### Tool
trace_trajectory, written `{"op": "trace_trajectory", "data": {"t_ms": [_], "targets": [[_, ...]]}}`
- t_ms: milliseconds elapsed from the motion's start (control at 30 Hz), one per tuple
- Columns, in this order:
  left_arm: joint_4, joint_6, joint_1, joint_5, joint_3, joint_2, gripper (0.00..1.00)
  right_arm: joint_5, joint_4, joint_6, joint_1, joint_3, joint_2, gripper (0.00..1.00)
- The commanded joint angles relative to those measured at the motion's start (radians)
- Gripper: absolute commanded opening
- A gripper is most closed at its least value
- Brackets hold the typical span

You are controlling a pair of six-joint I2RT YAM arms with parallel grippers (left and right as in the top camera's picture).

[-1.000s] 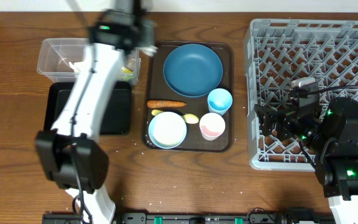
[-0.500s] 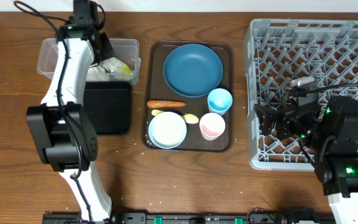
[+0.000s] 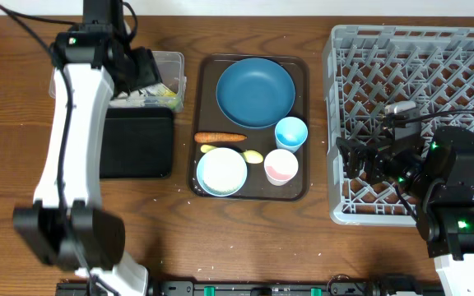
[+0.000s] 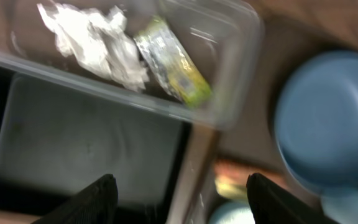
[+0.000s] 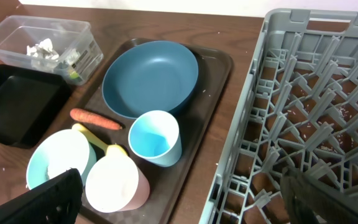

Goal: Sort waste into correct bins and load items into the dishwasher rack
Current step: 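Grasp the rim of the light-blue rice bowl with the left gripper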

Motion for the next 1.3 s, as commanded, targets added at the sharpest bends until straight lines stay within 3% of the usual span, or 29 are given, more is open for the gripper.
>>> {"op": "trace_trajectory", "data": {"t_ms": [0, 200, 433, 600, 1067, 1200, 1267], "targets": [[-0.09, 0.024, -0.063, 0.034, 0.014, -0.018, 0.69, 0.002, 0.002, -0.019, -0.01, 0.019, 0.0, 0.99], [-0.148, -0.009, -0.208, 0.033, -0.083, -0.018, 0.69, 0.002, 0.002, -0.019, -0.01, 0.019, 0.0, 0.99], [0.095, -0.149, -0.366, 0.033, -0.358, -0.018, 0.69, 0.002, 0.003, -0.019, -0.01, 0.019, 0.0, 0.99], [0.267, -0.168, -0.456, 0.033, -0.492, -0.018, 0.67, 0.002, 0.006, -0.019, -0.01, 0.019, 0.0, 0.99], [0.438, -0.164, -0.585, -0.021, -0.629, 0.014, 0.64, 0.002, 0.004, -0.018, -0.01, 0.019, 0.0, 0.99], [0.449, -0.168, -0.584, -0.02, -0.633, 0.031, 0.58, 0.002, -0.005, -0.018, -0.01, 0.019, 0.0, 0.99], [0.458, -0.168, -0.584, -0.02, -0.633, 0.031, 0.5, 0.002, -0.013, -0.018, -0.01, 0.019, 0.0, 0.99]]}}
